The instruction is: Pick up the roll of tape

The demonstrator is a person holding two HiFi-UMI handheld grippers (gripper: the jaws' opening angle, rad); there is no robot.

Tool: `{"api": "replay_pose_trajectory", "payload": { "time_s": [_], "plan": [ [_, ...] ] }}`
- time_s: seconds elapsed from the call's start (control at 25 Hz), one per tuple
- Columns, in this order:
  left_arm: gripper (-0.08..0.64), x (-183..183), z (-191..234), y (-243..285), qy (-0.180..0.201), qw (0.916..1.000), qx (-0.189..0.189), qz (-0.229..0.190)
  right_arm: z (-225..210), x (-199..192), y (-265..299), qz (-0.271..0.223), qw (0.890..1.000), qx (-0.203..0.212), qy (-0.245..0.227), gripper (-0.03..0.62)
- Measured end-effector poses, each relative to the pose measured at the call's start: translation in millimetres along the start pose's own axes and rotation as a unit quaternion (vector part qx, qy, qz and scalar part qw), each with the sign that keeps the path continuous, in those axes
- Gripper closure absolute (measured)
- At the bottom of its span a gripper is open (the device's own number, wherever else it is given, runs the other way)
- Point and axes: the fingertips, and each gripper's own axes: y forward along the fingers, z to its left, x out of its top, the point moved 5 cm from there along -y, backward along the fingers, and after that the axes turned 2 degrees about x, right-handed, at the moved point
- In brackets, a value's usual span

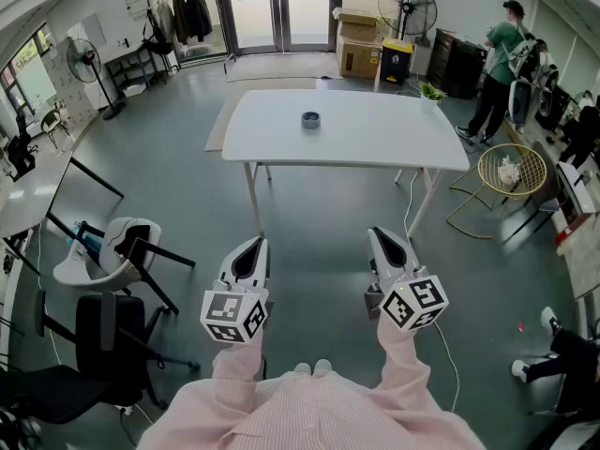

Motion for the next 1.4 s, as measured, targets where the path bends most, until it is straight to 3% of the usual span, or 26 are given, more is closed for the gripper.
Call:
{"api": "replay_pose_trajectory", "payload": {
  "time_s": [0.4,0.8,1.4],
  "plan": [
    [0.560,-1,-9,22,-0.001,1.0000,0.001,-0.003,-21,6,8,-0.014,1.000,0.009,-0.011,0.588],
    [0.560,-7,-27,38,-0.006,1.0000,0.001,0.002,-41,2,17,0.008,1.000,0.022,-0.011,0.588],
    [0.560,-22,8,86,-0.024,0.9991,0.020,0.030,-77,-24,73,0.041,0.999,0.009,0.011,0.534]
  ]
}}
